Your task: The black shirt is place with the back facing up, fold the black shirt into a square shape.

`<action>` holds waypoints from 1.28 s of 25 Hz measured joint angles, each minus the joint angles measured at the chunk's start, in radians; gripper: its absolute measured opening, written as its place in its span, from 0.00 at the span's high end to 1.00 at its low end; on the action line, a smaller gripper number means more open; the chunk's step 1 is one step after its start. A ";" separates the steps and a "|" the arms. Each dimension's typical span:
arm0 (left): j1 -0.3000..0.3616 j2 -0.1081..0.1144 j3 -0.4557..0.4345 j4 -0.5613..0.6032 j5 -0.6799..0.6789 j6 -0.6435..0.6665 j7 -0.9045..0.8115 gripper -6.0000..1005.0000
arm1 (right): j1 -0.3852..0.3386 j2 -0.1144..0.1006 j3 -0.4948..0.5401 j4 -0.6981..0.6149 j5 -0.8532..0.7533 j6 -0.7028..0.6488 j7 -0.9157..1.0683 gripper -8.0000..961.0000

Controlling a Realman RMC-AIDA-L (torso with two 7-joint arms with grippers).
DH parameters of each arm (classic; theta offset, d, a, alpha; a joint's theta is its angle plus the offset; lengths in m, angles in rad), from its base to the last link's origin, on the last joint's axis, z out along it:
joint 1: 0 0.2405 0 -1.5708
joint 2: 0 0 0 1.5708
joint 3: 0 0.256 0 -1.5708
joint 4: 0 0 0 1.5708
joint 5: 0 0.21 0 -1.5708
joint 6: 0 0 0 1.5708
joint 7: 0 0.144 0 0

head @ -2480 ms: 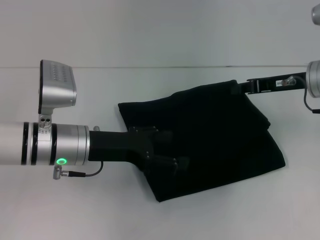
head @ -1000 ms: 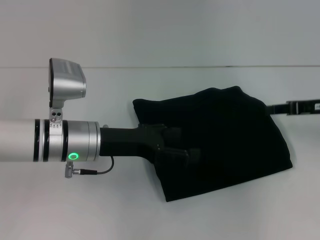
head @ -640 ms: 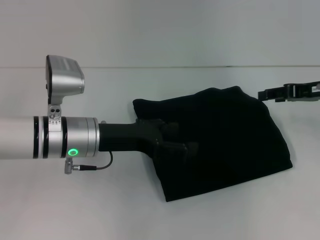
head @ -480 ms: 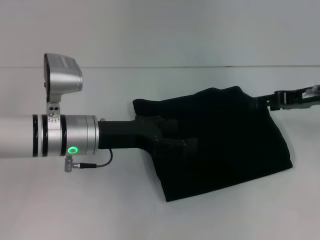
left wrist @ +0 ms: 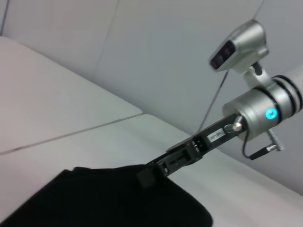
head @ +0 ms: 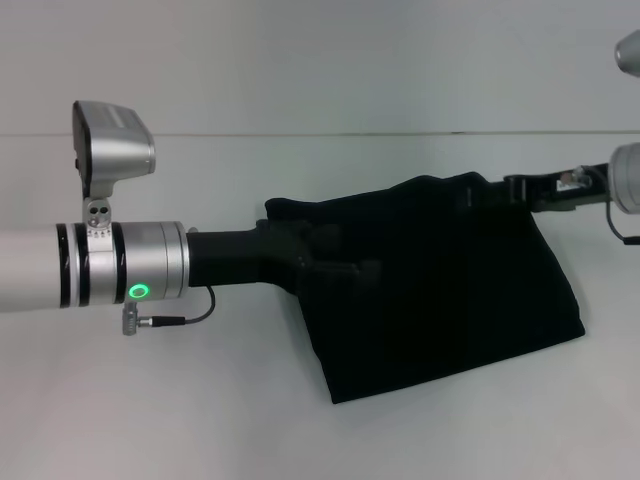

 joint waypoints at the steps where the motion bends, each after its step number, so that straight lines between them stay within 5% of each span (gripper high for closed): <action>1: 0.000 0.000 0.000 0.000 -0.001 -0.010 0.000 0.07 | 0.002 0.003 0.000 0.000 0.014 0.006 -0.002 0.06; 17: 0.001 -0.006 0.000 -0.008 -0.004 -0.064 0.000 0.08 | -0.041 -0.008 0.002 -0.024 0.107 0.112 -0.148 0.06; 26: 0.010 -0.005 0.000 -0.009 -0.011 -0.065 -0.001 0.08 | -0.012 0.031 -0.025 -0.040 0.105 0.062 -0.253 0.30; 32: 0.022 -0.005 0.000 -0.009 -0.012 -0.061 -0.001 0.08 | -0.011 0.054 -0.107 -0.005 0.103 0.145 -0.264 0.51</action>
